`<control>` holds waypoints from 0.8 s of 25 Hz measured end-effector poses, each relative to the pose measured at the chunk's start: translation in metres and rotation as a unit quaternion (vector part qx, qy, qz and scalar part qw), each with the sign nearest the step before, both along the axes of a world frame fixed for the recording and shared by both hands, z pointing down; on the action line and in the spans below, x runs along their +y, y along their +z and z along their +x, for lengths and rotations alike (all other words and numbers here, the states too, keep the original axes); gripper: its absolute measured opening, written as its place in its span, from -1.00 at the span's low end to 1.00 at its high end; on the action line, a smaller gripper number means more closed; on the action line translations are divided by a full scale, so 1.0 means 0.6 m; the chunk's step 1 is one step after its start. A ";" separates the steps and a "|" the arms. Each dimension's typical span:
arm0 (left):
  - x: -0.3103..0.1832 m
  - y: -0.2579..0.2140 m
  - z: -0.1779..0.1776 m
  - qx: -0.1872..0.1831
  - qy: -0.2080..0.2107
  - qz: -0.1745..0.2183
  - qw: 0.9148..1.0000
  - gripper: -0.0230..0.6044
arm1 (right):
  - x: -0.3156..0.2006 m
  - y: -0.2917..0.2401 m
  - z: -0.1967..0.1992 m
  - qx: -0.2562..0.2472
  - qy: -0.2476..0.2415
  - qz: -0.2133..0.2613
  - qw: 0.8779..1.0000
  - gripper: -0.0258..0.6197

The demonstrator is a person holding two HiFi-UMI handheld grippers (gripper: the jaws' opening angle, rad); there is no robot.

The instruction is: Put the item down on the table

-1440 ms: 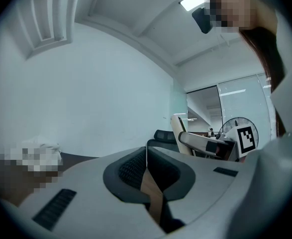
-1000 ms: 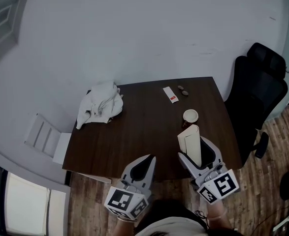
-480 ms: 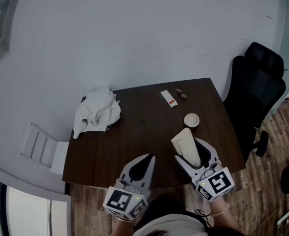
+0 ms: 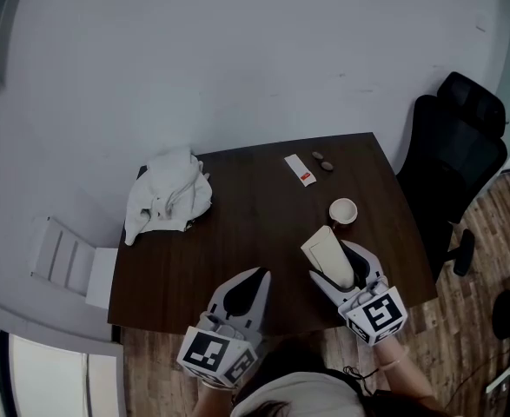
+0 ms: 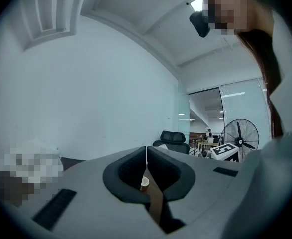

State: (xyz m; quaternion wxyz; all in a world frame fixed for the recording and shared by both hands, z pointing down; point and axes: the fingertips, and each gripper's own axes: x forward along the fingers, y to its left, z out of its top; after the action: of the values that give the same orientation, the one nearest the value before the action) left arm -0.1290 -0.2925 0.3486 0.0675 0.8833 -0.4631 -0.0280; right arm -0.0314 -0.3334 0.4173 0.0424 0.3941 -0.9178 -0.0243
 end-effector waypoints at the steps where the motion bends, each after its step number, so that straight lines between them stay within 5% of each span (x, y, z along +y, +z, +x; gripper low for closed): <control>1: -0.003 0.001 -0.005 0.001 -0.001 -0.001 1.000 -0.85 | -0.005 0.009 -0.003 0.008 -0.002 -0.003 1.000 0.04; 20: -0.047 0.037 -0.034 0.003 0.014 -0.029 0.999 -0.85 | -0.060 0.213 -0.039 0.128 -0.022 -0.070 0.989 0.04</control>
State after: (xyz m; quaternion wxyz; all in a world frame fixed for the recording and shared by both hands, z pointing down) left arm -0.1495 -0.3205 0.3710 0.0951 0.8871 -0.4513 -0.0162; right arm -0.0548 -0.3692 0.5451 0.1861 0.3632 -0.9129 -0.0108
